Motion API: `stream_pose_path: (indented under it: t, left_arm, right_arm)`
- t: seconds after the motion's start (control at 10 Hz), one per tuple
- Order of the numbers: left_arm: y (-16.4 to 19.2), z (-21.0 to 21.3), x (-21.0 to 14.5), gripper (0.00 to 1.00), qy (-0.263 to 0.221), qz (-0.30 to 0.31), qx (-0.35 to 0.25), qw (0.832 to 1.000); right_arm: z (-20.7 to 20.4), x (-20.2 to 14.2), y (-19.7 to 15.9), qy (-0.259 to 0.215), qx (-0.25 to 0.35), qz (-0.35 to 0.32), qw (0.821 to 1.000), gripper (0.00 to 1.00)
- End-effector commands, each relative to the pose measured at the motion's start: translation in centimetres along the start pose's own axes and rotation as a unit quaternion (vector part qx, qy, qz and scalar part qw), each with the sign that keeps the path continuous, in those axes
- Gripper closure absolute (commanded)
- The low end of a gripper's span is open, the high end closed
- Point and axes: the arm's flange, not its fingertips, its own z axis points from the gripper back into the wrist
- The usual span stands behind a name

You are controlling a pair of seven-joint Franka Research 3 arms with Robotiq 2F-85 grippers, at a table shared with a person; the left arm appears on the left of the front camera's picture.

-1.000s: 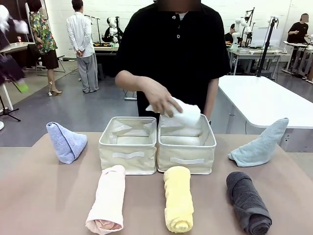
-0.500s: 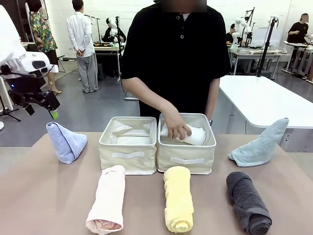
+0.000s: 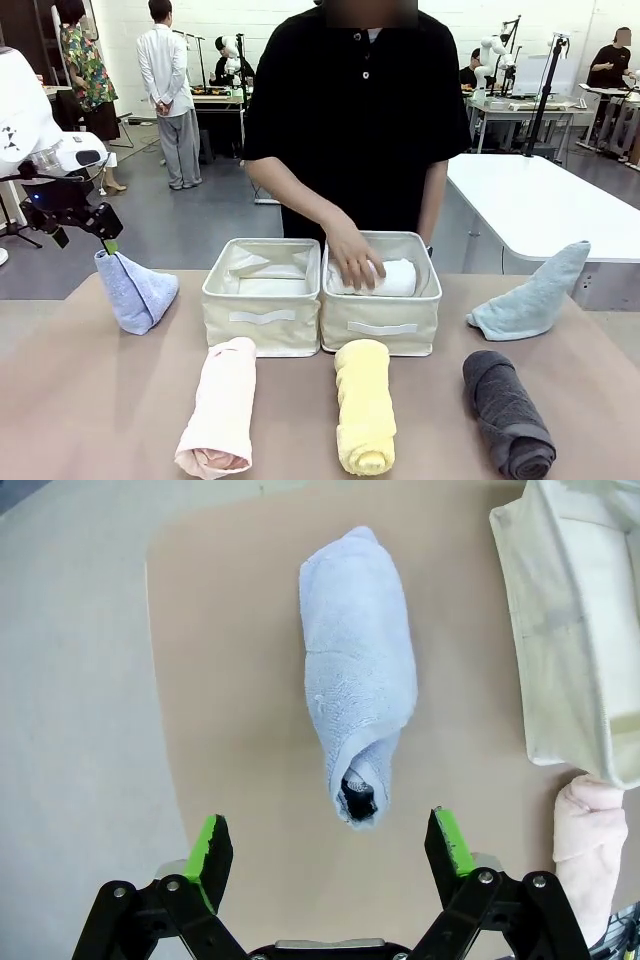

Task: Sort the towels based on their folding style.
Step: Pick up one triangle-folded towel and place it in the left Fabric basket.

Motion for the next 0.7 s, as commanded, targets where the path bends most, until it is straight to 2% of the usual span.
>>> stream_pose_path:
  t: [0.0, 0.2, 0.3, 0.4, 0.6]
  left_arm:
    - [-0.4, 1.0, -0.2, 0.00, -0.003, -0.005, -0.009, 1.000]
    - [-0.2, 0.4, 0.0, 0.00, -0.003, -0.002, -0.001, 1.000]
    - [-0.4, -2.0, 0.8, 0.00, 0.042, -0.002, 0.016, 0.999]
    - [-0.6, -4.0, 1.7, 0.00, 0.059, 0.013, 0.054, 0.997]
    - [-0.5, -6.5, 3.6, 0.00, 0.085, 0.040, 0.062, 0.994]
  right_arm:
    - [-0.1, 0.0, 0.0, 0.000, 0.002, 0.000, 1.000, 0.00]
    - [-0.1, 0.0, 0.0, 0.000, 0.002, 0.000, 1.000, 0.00]
    - [-0.1, 0.0, 0.0, 0.000, 0.002, 0.000, 1.000, 0.00]
    - [-0.1, 0.0, 0.0, 0.000, 0.002, 0.000, 1.000, 0.00]
    - [-0.1, 0.0, 0.0, 0.000, 0.002, 0.000, 1.000, 0.00]
